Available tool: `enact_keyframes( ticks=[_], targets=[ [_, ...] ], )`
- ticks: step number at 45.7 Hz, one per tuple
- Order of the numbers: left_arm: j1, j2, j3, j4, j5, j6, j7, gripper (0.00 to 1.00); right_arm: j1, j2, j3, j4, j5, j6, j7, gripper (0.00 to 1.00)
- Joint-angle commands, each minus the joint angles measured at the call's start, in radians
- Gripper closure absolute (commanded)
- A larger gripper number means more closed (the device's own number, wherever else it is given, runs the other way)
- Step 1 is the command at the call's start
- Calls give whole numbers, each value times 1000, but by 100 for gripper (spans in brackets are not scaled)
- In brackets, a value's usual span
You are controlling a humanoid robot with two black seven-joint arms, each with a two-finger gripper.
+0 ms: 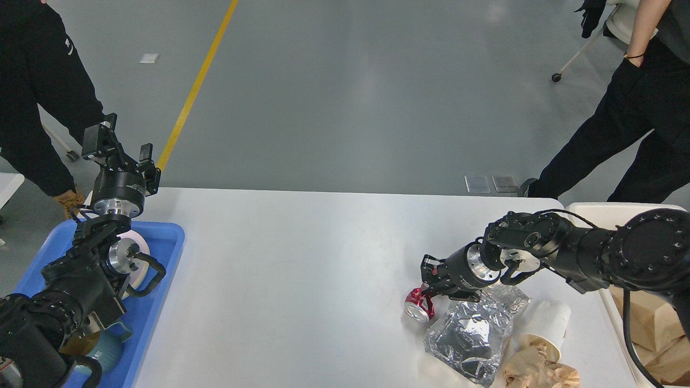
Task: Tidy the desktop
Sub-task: 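Lift the red wrapper and drop it into the white bin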
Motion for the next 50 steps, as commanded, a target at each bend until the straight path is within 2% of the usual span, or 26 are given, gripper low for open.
enact_keyframes(
  ticks=[1,15,22,33,38,42,50],
  targets=[
    [0,0,0,0,0,0,0,4,62,-16,0,15,7,37,0,100],
    [0,0,0,0,0,0,0,4,348,-238,14,197,10,167,3,100],
    [0,0,0,0,0,0,0,4,487,-349,11,199,10,232,3,100],
    [0,0,0,0,0,0,0,4,618,-496,30,187,10,233,9,100],
    [0,0,0,0,0,0,0,4,586,-519,12,145,7,206,6,100],
    [0,0,0,0,0,0,0,4,485,-544,23,60,10,155,6,100],
    [0,0,0,0,0,0,0,4,247,-600,34,-112,11,-53,6,100]
  ],
)
